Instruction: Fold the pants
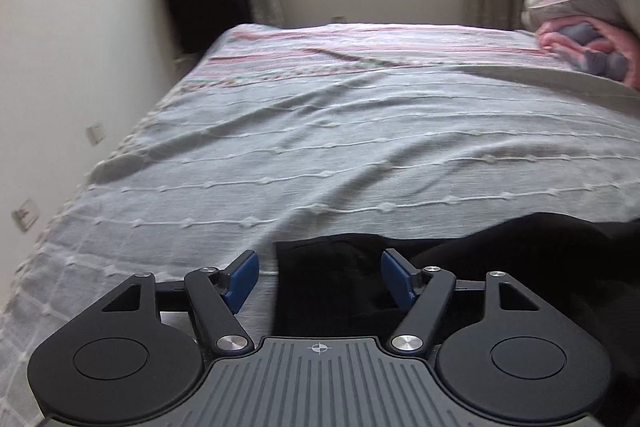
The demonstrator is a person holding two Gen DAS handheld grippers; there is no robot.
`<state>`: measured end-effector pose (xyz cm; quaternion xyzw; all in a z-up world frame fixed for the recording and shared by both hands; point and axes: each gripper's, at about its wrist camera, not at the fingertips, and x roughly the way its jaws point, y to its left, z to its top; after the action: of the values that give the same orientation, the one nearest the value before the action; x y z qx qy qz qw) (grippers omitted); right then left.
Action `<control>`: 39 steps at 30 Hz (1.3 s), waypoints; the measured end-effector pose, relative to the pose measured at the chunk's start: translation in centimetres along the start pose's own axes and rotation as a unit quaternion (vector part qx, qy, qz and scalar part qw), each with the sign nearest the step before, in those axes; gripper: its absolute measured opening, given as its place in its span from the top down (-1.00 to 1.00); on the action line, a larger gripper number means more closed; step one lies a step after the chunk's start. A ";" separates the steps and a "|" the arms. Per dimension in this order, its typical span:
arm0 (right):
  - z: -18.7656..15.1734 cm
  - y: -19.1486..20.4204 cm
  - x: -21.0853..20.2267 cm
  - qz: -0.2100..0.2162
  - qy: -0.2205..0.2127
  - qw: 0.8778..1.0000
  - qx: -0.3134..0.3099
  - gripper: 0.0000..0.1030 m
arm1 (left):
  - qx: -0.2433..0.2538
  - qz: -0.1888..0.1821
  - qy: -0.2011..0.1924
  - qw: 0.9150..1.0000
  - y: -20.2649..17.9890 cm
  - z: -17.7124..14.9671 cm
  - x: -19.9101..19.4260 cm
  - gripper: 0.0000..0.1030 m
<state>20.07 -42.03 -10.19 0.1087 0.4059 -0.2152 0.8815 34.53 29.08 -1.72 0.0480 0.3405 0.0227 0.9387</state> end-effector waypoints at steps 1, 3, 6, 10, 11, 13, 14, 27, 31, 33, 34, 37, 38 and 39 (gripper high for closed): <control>0.0 0.2 0.1 -0.004 0.000 1.000 -0.008 -0.34 | 0.000 -0.011 -0.002 1.000 -0.1 -0.1 0.1 -0.33; 0.7 -0.2 0.0 0.004 0.000 1.000 0.001 -0.34 | -0.004 -0.015 0.002 1.000 -0.1 -0.2 0.3 -0.33; 3.2 -2.8 -0.2 0.040 -0.001 0.996 0.078 -0.36 | 0.013 -0.004 0.004 1.000 0.0 -0.1 0.5 -0.33; 8.3 -4.7 1.3 0.097 0.022 0.984 0.148 -0.41 | 0.054 -0.017 0.007 0.998 -0.6 0.2 1.0 -0.33; 9.7 -4.6 2.0 0.102 0.026 0.983 0.151 -0.41 | 0.063 -0.019 0.008 0.998 -0.9 0.2 1.2 -0.33; 12.5 -3.8 3.9 0.116 0.037 0.981 0.151 -0.40 | 0.077 -0.022 0.010 0.997 -1.6 0.3 1.8 -0.33; 13.7 -3.3 5.1 0.128 0.045 0.979 0.154 -0.41 | 0.081 -0.022 0.014 0.996 -1.8 0.4 2.3 -0.33; 22.7 6.3 20.4 0.038 0.096 0.986 0.129 -0.63 | 0.126 0.001 0.072 0.989 -3.3 1.3 6.3 -0.54; 22.1 7.9 21.1 -0.023 0.083 0.995 0.052 -0.15 | 0.142 0.019 0.093 0.985 -3.7 1.0 7.4 -0.54; 22.0 7.1 20.7 -0.014 0.081 0.995 0.053 0.42 | 0.153 0.021 0.102 0.983 -4.3 0.4 8.0 -0.51; 22.1 6.8 20.6 -0.012 0.082 0.995 0.056 0.50 | 0.159 0.023 0.104 0.981 -4.7 0.2 8.3 -0.50; 22.1 6.3 19.9 -0.006 0.072 0.996 0.053 0.53 | 0.136 0.023 0.109 0.984 -4.6 0.3 8.9 -0.02; 22.1 6.2 19.5 -0.004 0.064 0.996 0.057 0.53 | 0.124 0.032 0.112 0.985 -4.2 0.5 9.1 0.60; 22.1 6.1 19.3 -0.001 0.057 0.996 0.061 0.53 | 0.119 0.056 0.121 0.984 -3.9 0.6 9.4 0.87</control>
<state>48.88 -50.34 -10.46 0.1742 0.4416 -0.2342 0.8484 42.18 25.84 -7.72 0.1748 0.4489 0.0403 0.8754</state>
